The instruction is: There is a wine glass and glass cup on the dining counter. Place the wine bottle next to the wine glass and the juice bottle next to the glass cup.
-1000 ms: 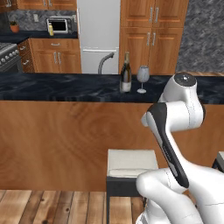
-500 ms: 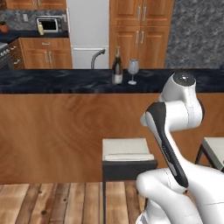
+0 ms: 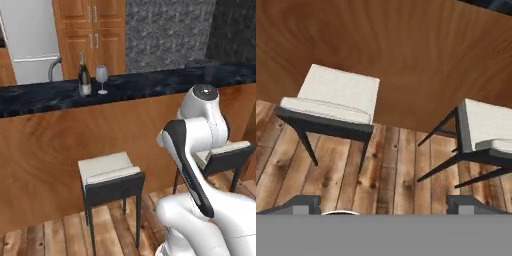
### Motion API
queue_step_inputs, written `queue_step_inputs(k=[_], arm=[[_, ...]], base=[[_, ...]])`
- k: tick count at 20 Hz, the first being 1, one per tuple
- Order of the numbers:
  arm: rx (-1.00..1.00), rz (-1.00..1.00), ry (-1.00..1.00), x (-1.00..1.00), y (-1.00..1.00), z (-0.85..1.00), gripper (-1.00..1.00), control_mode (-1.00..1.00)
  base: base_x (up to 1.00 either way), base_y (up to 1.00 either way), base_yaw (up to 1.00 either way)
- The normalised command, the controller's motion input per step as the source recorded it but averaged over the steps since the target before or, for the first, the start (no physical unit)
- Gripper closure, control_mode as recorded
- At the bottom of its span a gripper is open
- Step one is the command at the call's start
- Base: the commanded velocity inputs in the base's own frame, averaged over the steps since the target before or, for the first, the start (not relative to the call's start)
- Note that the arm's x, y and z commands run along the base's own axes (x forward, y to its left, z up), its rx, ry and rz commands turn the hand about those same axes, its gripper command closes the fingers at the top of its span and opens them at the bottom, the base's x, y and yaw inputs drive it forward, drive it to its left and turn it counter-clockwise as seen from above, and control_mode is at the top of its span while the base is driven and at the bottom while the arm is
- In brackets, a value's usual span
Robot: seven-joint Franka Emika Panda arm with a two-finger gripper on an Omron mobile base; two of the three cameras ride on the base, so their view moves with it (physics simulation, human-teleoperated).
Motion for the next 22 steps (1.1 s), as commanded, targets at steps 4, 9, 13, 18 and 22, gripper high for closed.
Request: queue_step_inputs(k=[4,9,13,18,22], arm=[[0.0,0.0,0.0,0.0,0.0,0.0,-1.0,1.0],[0.0,0.0,0.0,0.0,0.0,0.0,-1.0,1.0],[0.0,0.0,0.0,0.0,0.0,0.0,-1.0,1.0],[0.0,0.0,0.0,0.0,0.0,0.0,-1.0,1.0],[0.0,0.0,0.0,0.0,0.0,0.0,-1.0,1.0]], base=[[0.0,0.03,-0.95],[0.0,0.03,-0.97],[0.0,0.02,-0.98],[0.0,0.02,-0.97],[0.05,0.01,-0.87]])
